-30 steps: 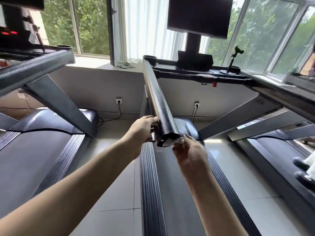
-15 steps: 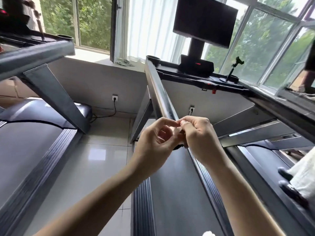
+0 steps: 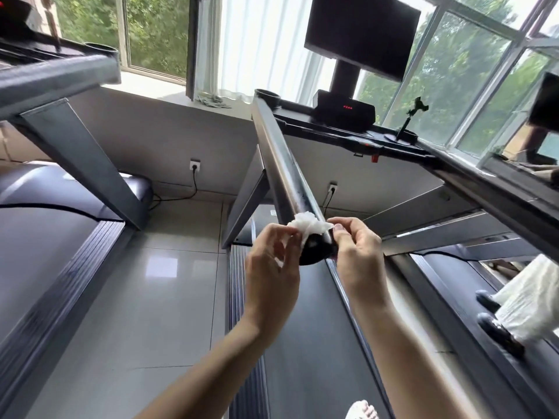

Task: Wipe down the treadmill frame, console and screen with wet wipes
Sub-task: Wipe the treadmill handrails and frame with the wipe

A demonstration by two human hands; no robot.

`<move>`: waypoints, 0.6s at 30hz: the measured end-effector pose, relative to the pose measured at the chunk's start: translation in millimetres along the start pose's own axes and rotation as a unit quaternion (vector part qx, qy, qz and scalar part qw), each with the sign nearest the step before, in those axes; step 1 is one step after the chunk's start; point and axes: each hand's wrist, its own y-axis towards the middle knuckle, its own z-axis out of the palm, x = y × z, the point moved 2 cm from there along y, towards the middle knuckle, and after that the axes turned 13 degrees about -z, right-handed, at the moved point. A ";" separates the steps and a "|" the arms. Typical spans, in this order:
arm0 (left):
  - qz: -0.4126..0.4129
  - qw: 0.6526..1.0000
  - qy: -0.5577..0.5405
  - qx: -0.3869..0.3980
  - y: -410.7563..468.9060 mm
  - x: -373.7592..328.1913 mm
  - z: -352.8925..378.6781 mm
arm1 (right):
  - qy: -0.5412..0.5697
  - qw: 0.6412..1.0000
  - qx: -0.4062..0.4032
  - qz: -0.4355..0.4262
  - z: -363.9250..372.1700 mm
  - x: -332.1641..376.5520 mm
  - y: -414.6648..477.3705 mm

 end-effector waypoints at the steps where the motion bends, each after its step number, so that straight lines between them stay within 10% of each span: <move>1: 0.010 1.000 0.003 0.001 -1.6 -4.2 1.1 | 0.006 1.000 -0.005 0.001 -0.2 -0.4 -0.2; 7: 0.003 0.999 0.022 0.038 20.7 -10.9 6.1 | 0.018 1.000 -0.012 0.008 -1.3 -2.3 2.7; 14: -0.204 0.957 -0.185 0.094 3.2 48.2 9.5 | -0.001 1.000 -0.031 0.007 7.4 -0.8 2.5; 18: -0.107 0.971 -0.196 0.088 0.9 13.7 12.5 | 0.006 0.999 -0.026 0.019 6.3 -2.6 3.8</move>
